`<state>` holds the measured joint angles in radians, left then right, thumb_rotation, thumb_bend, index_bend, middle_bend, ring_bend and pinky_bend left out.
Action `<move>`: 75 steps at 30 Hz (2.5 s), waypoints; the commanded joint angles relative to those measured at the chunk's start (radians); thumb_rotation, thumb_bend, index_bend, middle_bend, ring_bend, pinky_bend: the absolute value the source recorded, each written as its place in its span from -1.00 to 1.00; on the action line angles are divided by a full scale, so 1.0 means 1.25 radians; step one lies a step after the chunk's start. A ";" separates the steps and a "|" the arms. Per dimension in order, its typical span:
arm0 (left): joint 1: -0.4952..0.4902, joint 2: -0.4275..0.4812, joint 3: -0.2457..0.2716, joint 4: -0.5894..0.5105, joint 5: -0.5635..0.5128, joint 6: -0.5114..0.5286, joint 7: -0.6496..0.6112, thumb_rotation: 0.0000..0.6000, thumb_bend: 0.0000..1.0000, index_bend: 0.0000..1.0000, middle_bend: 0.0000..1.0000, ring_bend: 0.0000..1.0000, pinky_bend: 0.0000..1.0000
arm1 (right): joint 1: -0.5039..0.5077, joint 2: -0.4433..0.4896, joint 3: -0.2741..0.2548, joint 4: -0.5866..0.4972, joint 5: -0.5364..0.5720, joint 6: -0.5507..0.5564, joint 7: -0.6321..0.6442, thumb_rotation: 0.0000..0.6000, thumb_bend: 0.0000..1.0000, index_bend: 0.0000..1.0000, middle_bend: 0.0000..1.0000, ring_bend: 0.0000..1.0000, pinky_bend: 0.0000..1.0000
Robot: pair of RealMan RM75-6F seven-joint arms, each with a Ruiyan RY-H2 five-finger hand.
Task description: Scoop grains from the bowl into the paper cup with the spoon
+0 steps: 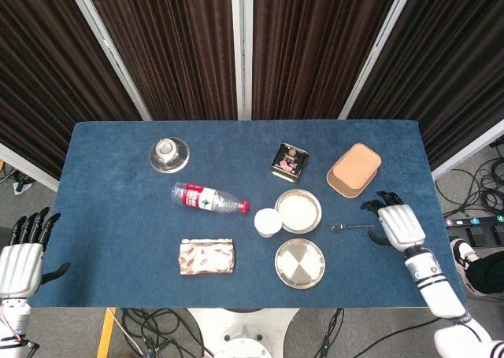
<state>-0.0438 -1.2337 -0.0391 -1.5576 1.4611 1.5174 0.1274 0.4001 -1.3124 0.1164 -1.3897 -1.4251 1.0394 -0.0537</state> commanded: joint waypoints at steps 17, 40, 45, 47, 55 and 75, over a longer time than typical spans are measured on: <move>-0.006 -0.010 0.001 0.014 -0.011 -0.022 -0.010 1.00 -0.67 -0.68 -0.73 -0.81 -0.86 | 0.081 -0.216 -0.026 0.287 0.020 -0.079 -0.023 1.00 -0.67 -0.02 -0.03 -0.59 -0.59; -0.009 -0.014 0.000 0.020 -0.019 -0.034 -0.013 1.00 -0.66 -0.68 -0.73 -0.81 -0.86 | 0.093 -0.217 -0.045 0.309 0.033 -0.117 -0.005 1.00 -0.51 0.03 0.04 -0.53 -0.58; -0.009 -0.015 -0.001 0.024 -0.018 -0.032 -0.015 1.00 -0.66 -0.68 -0.73 -0.81 -0.86 | 0.095 -0.214 -0.046 0.302 0.035 -0.121 -0.001 1.00 -0.42 0.07 0.07 -0.52 -0.58; -0.008 -0.015 0.000 0.025 -0.018 -0.032 -0.016 1.00 -0.66 -0.68 -0.73 -0.81 -0.86 | 0.096 -0.210 -0.047 0.297 0.034 -0.119 0.000 1.00 -0.40 0.10 0.09 -0.51 -0.58; -0.008 -0.017 0.000 0.029 -0.016 -0.029 -0.021 1.00 -0.66 -0.68 -0.73 -0.81 -0.86 | 0.106 -0.145 -0.053 0.223 0.016 -0.111 -0.029 1.00 -0.35 0.17 0.14 -0.48 -0.58; -0.003 -0.021 -0.001 0.045 -0.004 -0.013 -0.046 1.00 -0.66 -0.68 -0.73 -0.81 -0.86 | 0.380 0.017 0.007 0.006 0.130 -0.398 -0.373 1.00 -0.35 0.27 0.21 -0.42 -0.57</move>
<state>-0.0475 -1.2594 -0.0402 -1.5020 1.4563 1.5011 0.0705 0.8338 -1.2779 0.1183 -1.3895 -1.2996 0.5842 -0.4729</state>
